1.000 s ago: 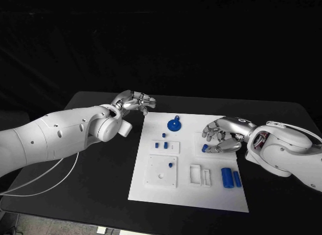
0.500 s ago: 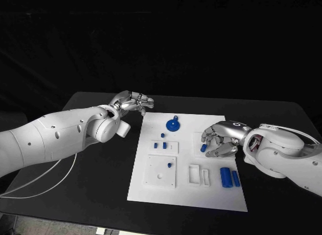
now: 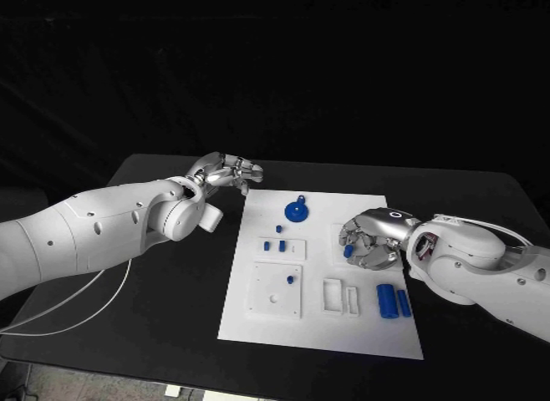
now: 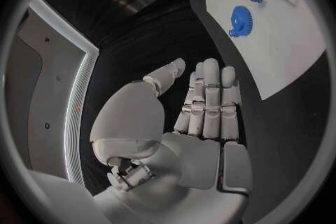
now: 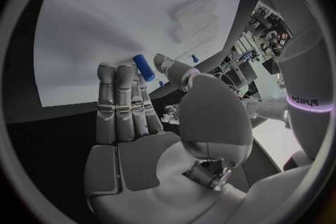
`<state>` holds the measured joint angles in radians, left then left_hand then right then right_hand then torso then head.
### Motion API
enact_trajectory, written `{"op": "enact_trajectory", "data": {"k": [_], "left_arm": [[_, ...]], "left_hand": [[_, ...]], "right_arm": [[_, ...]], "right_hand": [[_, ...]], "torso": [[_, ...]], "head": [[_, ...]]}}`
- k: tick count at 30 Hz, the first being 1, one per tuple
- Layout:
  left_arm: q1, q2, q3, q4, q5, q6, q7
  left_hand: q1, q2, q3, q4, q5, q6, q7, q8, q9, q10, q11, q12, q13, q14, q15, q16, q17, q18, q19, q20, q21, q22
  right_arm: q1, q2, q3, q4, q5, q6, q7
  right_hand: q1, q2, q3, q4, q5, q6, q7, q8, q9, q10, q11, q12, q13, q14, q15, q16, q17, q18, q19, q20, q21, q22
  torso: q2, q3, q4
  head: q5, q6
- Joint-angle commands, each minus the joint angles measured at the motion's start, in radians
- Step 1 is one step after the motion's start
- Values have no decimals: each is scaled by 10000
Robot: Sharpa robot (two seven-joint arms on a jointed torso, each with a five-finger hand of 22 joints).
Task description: Assemble the parts on the task board
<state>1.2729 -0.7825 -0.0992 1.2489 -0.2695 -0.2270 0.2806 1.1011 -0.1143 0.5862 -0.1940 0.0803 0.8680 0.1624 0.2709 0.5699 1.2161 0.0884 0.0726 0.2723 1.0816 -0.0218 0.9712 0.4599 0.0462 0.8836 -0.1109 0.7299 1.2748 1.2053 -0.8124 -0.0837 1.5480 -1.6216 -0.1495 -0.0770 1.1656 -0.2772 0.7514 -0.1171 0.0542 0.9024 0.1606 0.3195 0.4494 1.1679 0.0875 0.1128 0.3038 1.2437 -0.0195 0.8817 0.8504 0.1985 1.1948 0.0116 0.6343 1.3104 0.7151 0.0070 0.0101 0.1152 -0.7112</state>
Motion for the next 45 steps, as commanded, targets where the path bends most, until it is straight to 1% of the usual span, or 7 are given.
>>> {"op": "enact_trajectory", "data": {"k": [1,6,9,14,28,36,45], "left_arm": [[11,6,6,19,-35,66,136],[11,-2,6,20,-35,71,132],[11,-6,6,13,-35,76,131],[11,-8,6,12,-35,86,122],[11,-1,6,-16,-35,90,126],[10,17,6,-58,-35,88,135],[12,3,7,-68,-33,69,149]], "left_hand": [[-27,-53,-4,75,-40,-69,8,58,14,23,48,5,8,5,63,-35,17,143,27,-27,-49,14],[-33,-52,-7,82,-41,-69,8,60,15,23,48,5,9,5,64,-36,19,143,28,-26,-50,16],[-35,-52,-8,84,-41,-70,9,60,15,22,49,5,9,6,64,-36,20,143,29,-26,-51,17],[-38,-50,-9,89,-41,-71,9,61,16,22,48,6,10,6,64,-37,22,142,30,-26,-52,18],[-37,-46,-7,92,-39,-73,8,63,17,21,48,6,10,6,63,-39,25,144,31,-27,-54,21],[-33,-42,-5,93,-38,-76,8,66,18,20,48,6,11,7,63,-40,30,145,33,-28,-56,26],[-36,-49,-10,96,-40,-82,9,67,19,17,48,6,12,7,63,-43,34,145,33,-28,-59,30]], "right_arm": [[-32,45,-12,56,-174,-43,42],[-43,51,-13,71,-367,-229,-36],[-48,61,-13,93,-561,-321,-79],[-64,59,-12,120,-780,-357,-117],[-68,-56,1,95,-919,-767,-165],[-65,-132,282,108,-382,-1155,64],[-67,-8,420,480,-7,-1507,276]], "right_hand": [[59,62,113,24,-54,148,-40,88,43,161,-41,103,42,-9,-94,53,0,633,21,-44,61,201],[33,371,341,148,-54,433,-172,256,131,486,-172,310,150,87,-218,183,24,633,117,-96,202,212],[11,422,452,154,-54,558,-230,324,173,609,-228,394,204,148,-273,303,79,633,184,-148,323,221],[11,677,729,53,-62,1086,-476,619,375,1114,-444,726,430,364,-483,770,394,633,466,-258,803,246],[-87,701,1148,-166,-55,1315,-588,765,614,1326,-569,964,744,304,-597,930,604,633,418,-286,1165,215],[-115,676,1262,-198,-55,1323,-596,772,680,1314,-577,997,833,311,-606,939,633,633,414,-304,1245,205],[-129,662,1327,-217,-55,1334,-602,778,729,1315,-590,1023,898,351,-619,949,645,633,442,-334,1302,195]], "torso": [[-6,-5,-8],[-9,-1,-8],[-10,-2,-7],[-6,3,-9],[-12,2,-11],[-13,-1,-6],[-7,4,-16]], "head": [[5,-20],[10,-24],[5,-35],[1,-57],[16,-67],[25,-53],[91,-60]]}}
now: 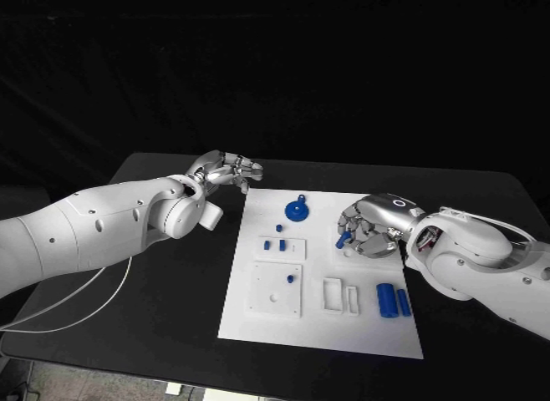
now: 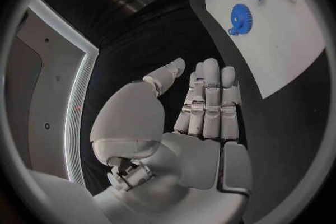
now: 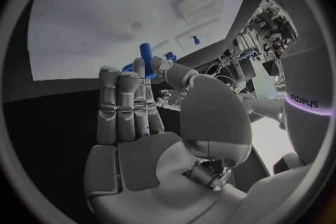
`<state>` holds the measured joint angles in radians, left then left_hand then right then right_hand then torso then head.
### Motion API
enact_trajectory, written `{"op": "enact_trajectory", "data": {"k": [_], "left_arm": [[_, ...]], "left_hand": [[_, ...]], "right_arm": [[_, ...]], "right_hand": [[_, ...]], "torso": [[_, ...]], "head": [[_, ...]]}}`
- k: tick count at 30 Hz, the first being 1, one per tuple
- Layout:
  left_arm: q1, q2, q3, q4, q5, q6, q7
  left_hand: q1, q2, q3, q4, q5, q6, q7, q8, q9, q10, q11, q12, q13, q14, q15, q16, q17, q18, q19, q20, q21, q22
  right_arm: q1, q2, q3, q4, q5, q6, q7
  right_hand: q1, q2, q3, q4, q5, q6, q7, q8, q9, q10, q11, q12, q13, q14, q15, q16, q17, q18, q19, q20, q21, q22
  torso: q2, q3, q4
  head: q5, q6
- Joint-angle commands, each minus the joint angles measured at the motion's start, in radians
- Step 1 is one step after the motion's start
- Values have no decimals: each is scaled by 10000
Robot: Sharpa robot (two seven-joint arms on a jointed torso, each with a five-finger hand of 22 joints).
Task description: Assemble the parts on the task board
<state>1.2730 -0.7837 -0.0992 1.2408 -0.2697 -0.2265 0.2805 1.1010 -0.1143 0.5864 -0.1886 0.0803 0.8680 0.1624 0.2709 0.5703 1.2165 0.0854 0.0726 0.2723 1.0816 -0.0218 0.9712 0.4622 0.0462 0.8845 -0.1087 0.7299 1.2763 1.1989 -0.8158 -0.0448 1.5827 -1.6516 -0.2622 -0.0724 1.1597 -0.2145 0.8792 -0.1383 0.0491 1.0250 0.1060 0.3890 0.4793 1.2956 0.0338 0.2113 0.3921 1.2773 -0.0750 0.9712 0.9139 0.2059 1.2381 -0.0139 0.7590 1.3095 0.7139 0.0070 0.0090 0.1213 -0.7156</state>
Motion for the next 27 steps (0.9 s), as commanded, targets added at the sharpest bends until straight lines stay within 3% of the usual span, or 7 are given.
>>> {"op": "enact_trajectory", "data": {"k": [1,14,16,22,27], "left_arm": [[12,12,7,19,-31,72,148],[12,54,7,21,-31,65,147],[12,63,7,21,-31,65,147],[13,112,7,34,-31,66,142],[14,73,7,91,-31,72,119]], "left_hand": [[-37,-48,-11,43,-40,-82,9,67,16,12,79,6,12,7,64,-43,11,145,25,-49,-60,16],[-35,-50,-13,45,-41,-86,9,71,18,11,78,8,14,7,63,-46,18,147,27,-50,-65,23],[-34,-49,-13,46,-41,-87,9,73,19,11,78,8,15,7,63,-47,19,147,27,-50,-66,24],[-32,-49,-12,46,-41,-88,9,75,20,11,78,9,16,7,63,-49,22,147,28,-50,-68,27],[-25,-48,-9,43,-39,-88,8,77,21,11,77,10,16,7,62,-50,24,149,27,-51,-70,29]], "right_arm": [[-3,53,52,224,369,-372,246],[-8,1305,22,748,425,124,312],[-8,1487,-36,742,340,192,303],[-76,2103,-389,565,-80,293,312],[-408,2427,-456,408,-237,326,325]], "right_hand": [[-72,36,54,-6,-4,107,-56,83,434,36,-53,40,20,16,-64,53,11,559,11,-81,58,202],[-122,92,62,-42,-1,80,-48,67,473,3,-49,45,74,23,-61,42,16,559,2,-100,91,196],[-133,105,58,-60,-1,75,-46,64,483,-4,-47,47,87,22,-59,39,18,559,-6,-102,98,196],[-177,158,39,-122,1,60,-41,51,515,-29,-43,51,130,22,-55,33,26,559,-31,-101,121,196],[-194,180,34,-161,2,56,-40,46,532,-39,-42,54,153,20,-54,30,30,559,-43,-101,134,195]], "torso": [[5,3,-3],[2,-3,4],[-3,-9,2],[3,-21,4],[11,-6,17]], "head": [[32,-21],[141,-55],[150,-50],[232,-52],[287,-53]]}}
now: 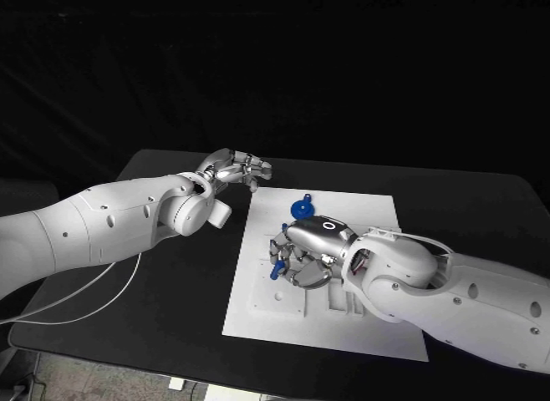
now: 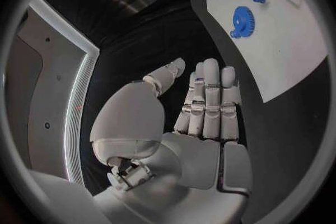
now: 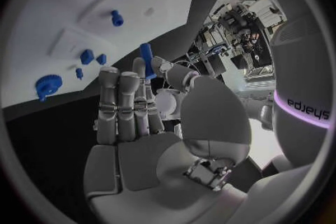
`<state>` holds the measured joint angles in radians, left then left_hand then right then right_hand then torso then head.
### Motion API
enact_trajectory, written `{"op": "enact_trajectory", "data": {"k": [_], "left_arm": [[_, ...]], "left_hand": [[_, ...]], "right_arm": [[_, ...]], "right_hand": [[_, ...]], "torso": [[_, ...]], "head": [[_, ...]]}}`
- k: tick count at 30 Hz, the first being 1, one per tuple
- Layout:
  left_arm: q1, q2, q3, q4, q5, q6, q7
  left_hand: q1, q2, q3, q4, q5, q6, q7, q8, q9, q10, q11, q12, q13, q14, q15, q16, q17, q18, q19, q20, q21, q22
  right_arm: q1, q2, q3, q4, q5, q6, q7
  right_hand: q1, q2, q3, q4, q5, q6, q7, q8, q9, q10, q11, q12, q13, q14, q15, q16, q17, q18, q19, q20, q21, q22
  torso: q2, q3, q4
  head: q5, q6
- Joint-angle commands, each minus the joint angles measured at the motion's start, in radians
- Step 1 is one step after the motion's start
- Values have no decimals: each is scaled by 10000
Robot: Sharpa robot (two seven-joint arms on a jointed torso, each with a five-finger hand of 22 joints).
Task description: Assemble the parts on the task board
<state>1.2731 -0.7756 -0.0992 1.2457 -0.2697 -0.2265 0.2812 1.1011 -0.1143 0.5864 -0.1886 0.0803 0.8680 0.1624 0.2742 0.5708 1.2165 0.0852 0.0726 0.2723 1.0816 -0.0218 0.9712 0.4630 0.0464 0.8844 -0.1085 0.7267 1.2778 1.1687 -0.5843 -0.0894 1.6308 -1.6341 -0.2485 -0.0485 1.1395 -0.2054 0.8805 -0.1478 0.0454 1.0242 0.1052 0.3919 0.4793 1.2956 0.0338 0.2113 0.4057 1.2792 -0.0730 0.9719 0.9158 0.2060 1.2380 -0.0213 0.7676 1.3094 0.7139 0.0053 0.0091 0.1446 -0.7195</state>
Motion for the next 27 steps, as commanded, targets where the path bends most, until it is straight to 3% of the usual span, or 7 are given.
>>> {"op": "enact_trajectory", "data": {"k": [1,14,20,27], "left_arm": [[13,-10,5,38,-30,71,112],[14,-24,5,45,-30,72,105],[14,-29,5,34,-30,82,103],[14,-29,5,6,-30,83,100]], "left_hand": [[-23,-48,-9,42,-38,-88,8,44,16,11,79,10,17,7,62,-51,17,147,28,-53,-38,15],[-16,-57,-10,40,-39,-90,8,49,19,11,79,12,19,6,62,-55,23,148,29,-53,-43,21],[-16,-58,-10,41,-40,-91,8,50,19,11,79,12,20,6,62,-56,25,147,30,-52,-45,23],[-17,-60,-11,44,-42,-93,9,52,20,10,79,12,20,7,62,-57,28,147,31,-52,-47,26]], "right_arm": [[-156,161,-18,-100,-461,189,84],[-259,301,-291,-196,-1016,574,-61],[-259,248,-326,-165,-1148,924,-120],[-259,182,-339,-149,-1294,855,-246]], "right_hand": [[7,93,20,-70,40,64,-32,16,534,-39,-42,54,20,1,-74,23,11,558,-43,-27,49,196],[-14,108,21,-141,41,63,-32,7,564,-56,-41,59,60,-2,-72,16,18,558,-64,-24,69,194],[-20,110,20,-161,42,70,-34,8,574,-54,-43,64,73,0,-73,18,22,558,-66,-23,79,195],[-39,129,12,-208,46,83,-38,5,593,-49,-46,74,100,6,-77,24,33,558,-71,-18,103,199]], "torso": [[11,13,13],[5,24,-14],[4,34,-12],[6,36,-14]], "head": [[73,-30],[172,-73],[174,-111],[182,-113]]}}
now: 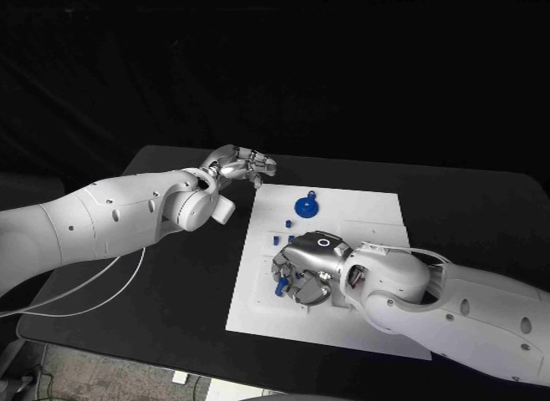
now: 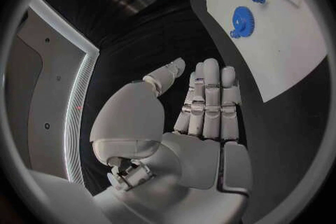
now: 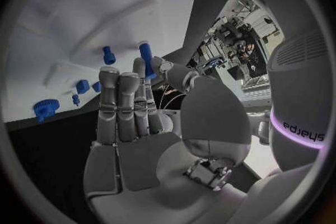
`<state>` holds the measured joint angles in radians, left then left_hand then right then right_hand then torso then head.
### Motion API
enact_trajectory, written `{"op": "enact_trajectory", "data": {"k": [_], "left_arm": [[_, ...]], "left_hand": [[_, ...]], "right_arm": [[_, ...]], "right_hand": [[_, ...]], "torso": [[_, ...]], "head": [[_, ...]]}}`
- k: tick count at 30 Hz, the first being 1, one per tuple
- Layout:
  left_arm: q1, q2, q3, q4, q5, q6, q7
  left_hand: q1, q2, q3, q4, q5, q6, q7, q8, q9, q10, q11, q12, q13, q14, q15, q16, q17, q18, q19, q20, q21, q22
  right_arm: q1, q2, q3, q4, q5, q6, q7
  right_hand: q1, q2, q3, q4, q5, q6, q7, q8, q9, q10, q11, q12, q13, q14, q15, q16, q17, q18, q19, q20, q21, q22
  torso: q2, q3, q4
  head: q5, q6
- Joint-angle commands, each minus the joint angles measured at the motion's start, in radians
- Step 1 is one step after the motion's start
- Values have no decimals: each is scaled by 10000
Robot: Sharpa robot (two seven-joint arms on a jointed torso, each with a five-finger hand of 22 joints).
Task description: Assemble the parts on the task board
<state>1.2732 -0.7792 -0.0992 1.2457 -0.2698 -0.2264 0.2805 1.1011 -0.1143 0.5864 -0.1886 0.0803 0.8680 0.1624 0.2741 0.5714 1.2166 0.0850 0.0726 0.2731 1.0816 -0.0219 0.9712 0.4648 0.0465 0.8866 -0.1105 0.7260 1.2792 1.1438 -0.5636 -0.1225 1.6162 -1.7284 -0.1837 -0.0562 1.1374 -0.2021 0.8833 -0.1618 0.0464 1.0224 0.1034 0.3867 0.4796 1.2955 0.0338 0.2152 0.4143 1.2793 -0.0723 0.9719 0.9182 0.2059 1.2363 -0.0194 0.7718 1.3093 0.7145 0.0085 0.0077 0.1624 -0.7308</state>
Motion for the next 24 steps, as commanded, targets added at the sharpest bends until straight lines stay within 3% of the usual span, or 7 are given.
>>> {"op": "enact_trajectory", "data": {"k": [1,24], "left_arm": [[13,7,6,8,-30,85,105],[12,-13,6,13,-30,83,108]], "left_hand": [[-17,-60,-11,44,-42,-93,9,54,15,10,81,12,12,6,63,-58,12,145,8,-32,-40,12],[-18,-61,-13,54,-46,-103,11,58,18,3,83,11,14,6,65,-65,23,145,11,-31,-51,22]], "right_arm": [[-11,-34,-9,-5,-377,175,-210],[-11,104,-16,-23,-547,289,-320]], "right_hand": [[-22,98,-17,-75,35,103,-20,57,593,-47,-47,37,19,7,-84,24,12,559,-55,-37,66,200],[-51,94,17,-120,37,124,-27,49,626,-42,-55,49,65,22,-93,33,29,559,-53,-37,104,196]], "torso": [[-1,0,4],[-6,-28,7]], "head": [[-1,5],[-2,-10]]}}
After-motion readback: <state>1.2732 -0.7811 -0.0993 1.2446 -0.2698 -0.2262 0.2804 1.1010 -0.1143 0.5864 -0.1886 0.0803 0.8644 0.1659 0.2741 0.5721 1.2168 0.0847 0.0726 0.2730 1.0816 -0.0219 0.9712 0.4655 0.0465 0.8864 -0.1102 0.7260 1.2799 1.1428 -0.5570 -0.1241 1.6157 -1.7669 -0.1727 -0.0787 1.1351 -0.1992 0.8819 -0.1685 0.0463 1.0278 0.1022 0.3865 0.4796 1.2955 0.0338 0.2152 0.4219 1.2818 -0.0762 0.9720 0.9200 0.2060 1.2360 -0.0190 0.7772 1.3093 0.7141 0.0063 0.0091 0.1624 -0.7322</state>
